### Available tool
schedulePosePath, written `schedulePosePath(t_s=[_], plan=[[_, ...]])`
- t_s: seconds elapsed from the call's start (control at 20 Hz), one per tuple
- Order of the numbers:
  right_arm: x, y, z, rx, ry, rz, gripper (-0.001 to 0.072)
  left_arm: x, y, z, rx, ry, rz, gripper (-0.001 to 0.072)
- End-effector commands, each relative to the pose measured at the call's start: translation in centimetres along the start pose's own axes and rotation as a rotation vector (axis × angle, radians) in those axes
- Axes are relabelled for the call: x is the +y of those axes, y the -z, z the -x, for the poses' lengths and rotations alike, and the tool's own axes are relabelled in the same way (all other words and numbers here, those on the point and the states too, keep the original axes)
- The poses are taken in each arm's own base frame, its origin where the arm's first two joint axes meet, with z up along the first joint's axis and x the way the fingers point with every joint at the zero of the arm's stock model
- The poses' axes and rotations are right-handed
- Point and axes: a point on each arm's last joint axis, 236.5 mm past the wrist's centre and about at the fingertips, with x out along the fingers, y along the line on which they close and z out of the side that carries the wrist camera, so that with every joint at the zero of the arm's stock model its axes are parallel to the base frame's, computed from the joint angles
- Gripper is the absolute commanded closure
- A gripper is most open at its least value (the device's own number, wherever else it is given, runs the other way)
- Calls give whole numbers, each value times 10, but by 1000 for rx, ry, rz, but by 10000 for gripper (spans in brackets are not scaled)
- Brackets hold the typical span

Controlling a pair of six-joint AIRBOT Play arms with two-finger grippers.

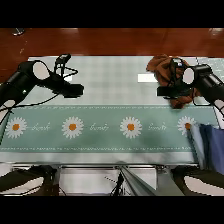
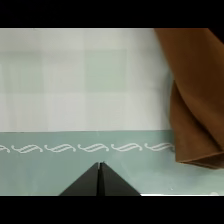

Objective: Fold the shirts.

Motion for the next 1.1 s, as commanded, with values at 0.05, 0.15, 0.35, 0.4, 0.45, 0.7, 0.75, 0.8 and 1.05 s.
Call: schedulePosePath(t_s=[0.05,0.15,0.35,0.4,0.45,0.7,0.75,0.8,1.05], plan=[[0,0,0,0,0,-1,688,1,0,0,0,0,1,689],[0,0,0,0,0,-1,688,1,0,0,0,0,1,689],[0,0,0,1,0,-1,688,1,0,0,0,0,1,689],[0,0,0,0,0,-1,688,1,0,0,0,0,1,689],[0,0,0,0,0,-1,688,1,0,0,0,0,1,689],[0,0,0,0,0,-1,688,1,0,0,0,0,1,689],[0,0,0,0,0,-1,688,1,0,0,0,0,1,689],[0,0,0,1,0,-1,688,1,0,0,0,0,1,689],[4,0,0,3,-16,-10,688,1,0,0,0,0,1,689]])
